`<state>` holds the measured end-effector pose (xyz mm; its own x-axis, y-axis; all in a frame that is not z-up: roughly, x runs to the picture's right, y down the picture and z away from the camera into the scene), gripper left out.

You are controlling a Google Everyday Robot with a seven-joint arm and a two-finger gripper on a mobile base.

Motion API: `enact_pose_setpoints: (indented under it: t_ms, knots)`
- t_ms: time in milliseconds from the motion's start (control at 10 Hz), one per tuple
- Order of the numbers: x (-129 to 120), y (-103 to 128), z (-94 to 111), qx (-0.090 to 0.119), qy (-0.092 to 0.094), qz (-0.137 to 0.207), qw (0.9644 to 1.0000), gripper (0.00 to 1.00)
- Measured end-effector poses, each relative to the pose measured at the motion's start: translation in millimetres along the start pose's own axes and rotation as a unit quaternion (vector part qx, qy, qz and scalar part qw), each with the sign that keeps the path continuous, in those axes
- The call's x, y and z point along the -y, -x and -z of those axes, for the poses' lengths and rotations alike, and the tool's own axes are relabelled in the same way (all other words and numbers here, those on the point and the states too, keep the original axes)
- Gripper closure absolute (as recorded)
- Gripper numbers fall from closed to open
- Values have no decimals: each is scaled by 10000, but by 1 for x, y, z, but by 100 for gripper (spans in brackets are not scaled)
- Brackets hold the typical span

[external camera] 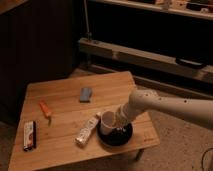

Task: Pick up the ceramic cup

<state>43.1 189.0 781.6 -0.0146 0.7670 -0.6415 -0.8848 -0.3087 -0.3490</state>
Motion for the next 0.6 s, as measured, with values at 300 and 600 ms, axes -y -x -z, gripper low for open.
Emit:
enact_pose_setpoints:
  t_ms: [300, 600]
  knots:
    - [-5, 0, 6, 84, -18, 71, 9999, 100]
    - [-8, -6, 33, 309, -84, 60, 9995, 100]
